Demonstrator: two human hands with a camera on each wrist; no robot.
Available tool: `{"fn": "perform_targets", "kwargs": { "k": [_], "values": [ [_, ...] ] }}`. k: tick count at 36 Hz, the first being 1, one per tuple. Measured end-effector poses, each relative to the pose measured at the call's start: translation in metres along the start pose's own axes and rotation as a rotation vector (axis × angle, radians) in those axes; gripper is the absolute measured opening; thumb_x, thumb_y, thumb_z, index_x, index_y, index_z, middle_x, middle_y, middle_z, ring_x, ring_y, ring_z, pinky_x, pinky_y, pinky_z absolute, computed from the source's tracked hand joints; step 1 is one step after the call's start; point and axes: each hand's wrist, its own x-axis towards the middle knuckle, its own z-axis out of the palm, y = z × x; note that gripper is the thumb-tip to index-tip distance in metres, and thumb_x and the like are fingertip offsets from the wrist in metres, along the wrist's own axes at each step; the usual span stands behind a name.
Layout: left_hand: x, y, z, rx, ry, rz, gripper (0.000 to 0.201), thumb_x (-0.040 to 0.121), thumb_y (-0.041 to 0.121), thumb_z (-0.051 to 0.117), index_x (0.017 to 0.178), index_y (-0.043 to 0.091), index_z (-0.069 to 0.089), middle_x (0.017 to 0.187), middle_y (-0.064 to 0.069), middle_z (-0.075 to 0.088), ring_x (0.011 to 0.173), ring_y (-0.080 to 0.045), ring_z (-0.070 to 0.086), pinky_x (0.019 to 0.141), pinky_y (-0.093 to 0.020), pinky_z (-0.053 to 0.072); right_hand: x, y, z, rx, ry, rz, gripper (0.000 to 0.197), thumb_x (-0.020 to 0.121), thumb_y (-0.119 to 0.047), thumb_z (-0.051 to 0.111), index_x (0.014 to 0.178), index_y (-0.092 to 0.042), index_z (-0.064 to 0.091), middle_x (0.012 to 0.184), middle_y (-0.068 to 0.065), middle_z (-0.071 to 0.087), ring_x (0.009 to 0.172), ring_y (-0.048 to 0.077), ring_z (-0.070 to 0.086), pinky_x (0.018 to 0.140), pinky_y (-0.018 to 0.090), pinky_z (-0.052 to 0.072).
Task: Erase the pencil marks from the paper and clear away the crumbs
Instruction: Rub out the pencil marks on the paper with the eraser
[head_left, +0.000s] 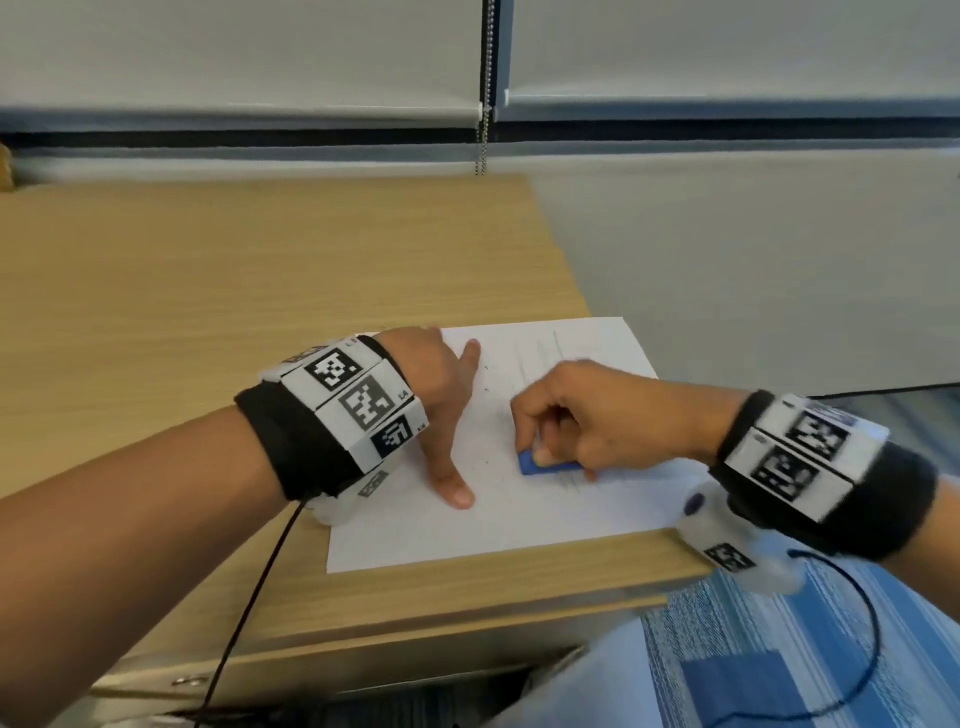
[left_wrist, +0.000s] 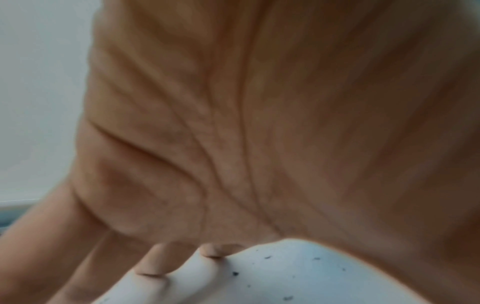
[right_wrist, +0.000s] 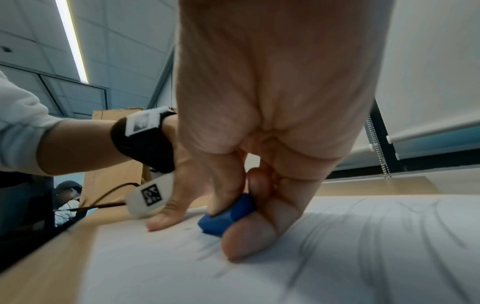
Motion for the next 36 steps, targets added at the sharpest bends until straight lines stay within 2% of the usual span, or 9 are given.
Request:
{"fn": "perform_targets", "kwargs": {
  "k": [4,8,11,16,22,26,28,33,36],
  "values": [
    [0.001,0.001,0.000,-0.005,0.005,0.005,0.156,0.052,0.078,0.072,0.145,0.013,-0.033,0.160,-0.021,0.006,0.133,-0.036,0.038,0.104,-0.044,0.038,-0.010,-0.003,0.003,-0.014,-0.094,0.007,0.022,0.085,0.004,0.058,0.089,-0.014,0.070,0.063,-0.005,0.057,0.050,0.009,0.054,0.052,0.022,0.053],
    [0.001,0.001,0.001,0.010,0.021,-0.004,0.157,0.048,0.081,0.072,0.147,0.014,-0.031,0.159,-0.021,0.007,0.131,-0.035,0.041,0.104,-0.045,0.041,-0.002,-0.008,0.005,-0.092,0.095,0.022,0.026,0.084,0.006,0.056,0.089,-0.015,0.069,0.057,-0.012,0.055,0.048,-0.001,0.053,0.052,0.014,0.045],
    [0.000,-0.002,0.000,0.002,0.001,-0.009,0.158,0.048,0.081,0.072,0.146,0.015,-0.032,0.159,-0.020,0.006,0.132,-0.035,0.040,0.105,-0.047,0.040,-0.010,-0.005,0.015,-0.043,0.148,0.051,0.025,0.084,0.006,0.055,0.086,-0.018,0.065,0.055,-0.009,0.053,0.046,0.000,0.050,0.053,0.023,0.049],
    [-0.003,-0.003,-0.001,0.000,0.003,0.003,0.156,0.050,0.080,0.072,0.147,0.015,-0.031,0.159,-0.020,0.004,0.133,-0.036,0.038,0.105,-0.047,0.040,-0.038,-0.004,0.022,-0.047,0.091,0.052,0.018,0.089,-0.008,0.062,0.088,-0.026,0.066,0.069,-0.001,0.058,0.058,0.002,0.048,0.059,0.012,0.042],
    [-0.006,-0.004,0.000,-0.021,0.006,0.018,0.153,0.053,0.079,0.072,0.145,0.018,-0.035,0.160,-0.019,-0.013,0.137,-0.037,0.033,0.106,-0.049,0.037,-0.058,0.014,0.036,-0.126,0.454,0.164,0.024,0.092,-0.018,0.060,0.114,-0.025,0.066,0.087,-0.015,0.048,0.078,0.002,0.051,0.072,0.011,0.039],
    [-0.008,-0.007,0.004,-0.044,0.012,0.060,0.149,0.057,0.078,0.070,0.144,0.019,-0.035,0.156,-0.015,-0.029,0.137,-0.035,0.035,0.106,-0.047,0.035,-0.070,0.024,0.067,-0.203,0.631,0.138,0.026,0.085,-0.007,0.065,0.091,-0.033,0.067,0.100,-0.017,0.053,0.098,0.007,0.048,0.085,0.023,0.040],
    [-0.009,-0.010,0.007,-0.037,0.020,0.083,0.147,0.058,0.080,0.067,0.145,0.019,-0.034,0.156,-0.012,-0.031,0.130,-0.034,0.044,0.105,-0.044,0.038,-0.073,0.024,0.082,-0.215,0.686,0.128,0.033,0.083,-0.007,0.063,0.086,-0.039,0.058,0.111,-0.018,0.056,0.109,0.008,0.048,0.086,0.019,0.034],
    [-0.009,-0.021,0.020,-0.003,0.084,0.149,0.146,0.053,0.091,0.056,0.149,0.018,-0.026,0.158,-0.004,-0.028,0.137,-0.033,0.037,0.108,-0.044,0.037,-0.075,0.020,0.102,-0.143,0.781,0.188,0.029,0.091,-0.007,0.053,0.105,-0.032,0.057,0.106,-0.046,0.036,0.123,-0.014,0.022,0.103,0.021,0.018],
    [-0.013,-0.026,0.028,0.014,0.096,0.186,0.140,0.058,0.093,0.048,0.150,0.016,-0.024,0.157,-0.001,-0.029,0.145,-0.032,0.023,0.113,-0.042,0.031,-0.074,0.019,0.110,-0.170,0.805,0.228,0.028,0.091,-0.006,0.054,0.104,-0.031,0.057,0.111,-0.046,0.032,0.127,-0.013,0.018,0.111,0.040,0.024]
  ]
}}
